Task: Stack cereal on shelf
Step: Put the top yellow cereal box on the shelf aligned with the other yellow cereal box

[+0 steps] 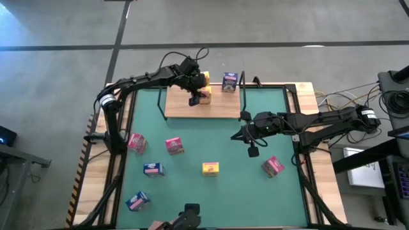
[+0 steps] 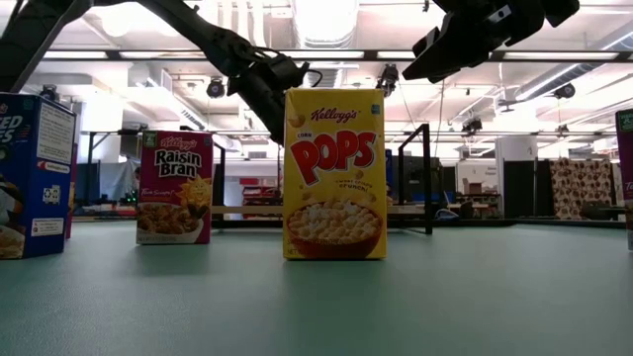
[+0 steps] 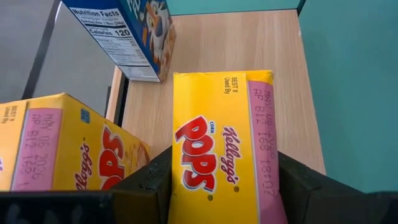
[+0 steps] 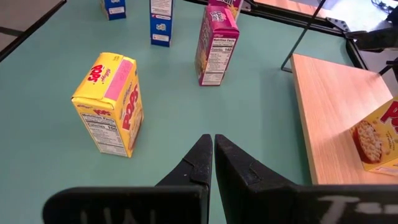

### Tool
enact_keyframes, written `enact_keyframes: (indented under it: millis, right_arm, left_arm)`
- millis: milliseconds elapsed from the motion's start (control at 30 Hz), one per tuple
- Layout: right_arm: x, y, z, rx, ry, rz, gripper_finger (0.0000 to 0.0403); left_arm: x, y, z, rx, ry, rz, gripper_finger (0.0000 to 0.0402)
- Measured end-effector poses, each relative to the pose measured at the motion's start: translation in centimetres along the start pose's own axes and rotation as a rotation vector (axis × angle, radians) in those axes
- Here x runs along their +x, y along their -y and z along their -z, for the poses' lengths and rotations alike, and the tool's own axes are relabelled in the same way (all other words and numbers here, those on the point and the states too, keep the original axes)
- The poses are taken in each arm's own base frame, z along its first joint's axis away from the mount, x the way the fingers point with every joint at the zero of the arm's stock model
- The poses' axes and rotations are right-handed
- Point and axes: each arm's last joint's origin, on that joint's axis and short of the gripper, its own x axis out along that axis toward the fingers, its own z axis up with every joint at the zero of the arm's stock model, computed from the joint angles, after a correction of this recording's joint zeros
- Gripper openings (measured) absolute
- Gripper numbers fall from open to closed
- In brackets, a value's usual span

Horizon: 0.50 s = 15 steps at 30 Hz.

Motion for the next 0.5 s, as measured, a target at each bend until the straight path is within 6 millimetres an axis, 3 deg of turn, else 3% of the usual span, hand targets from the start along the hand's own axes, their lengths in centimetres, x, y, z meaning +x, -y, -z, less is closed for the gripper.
enact_keyframes:
  millis: [300,500]
  right_arm:
    - [0.00,0.00,0.00,0.001,0.000,0.000,0.0009]
    - [0.00,0.00,0.00,0.008,0.000,0.000,0.0009]
  left_arm:
    - [0.04,-0.07,0.25,-0.009,-0.036,-0.029,0.0223]
    - [-0.65,0.11,0.09,-0.003,-0.039,-0.026,0.0241]
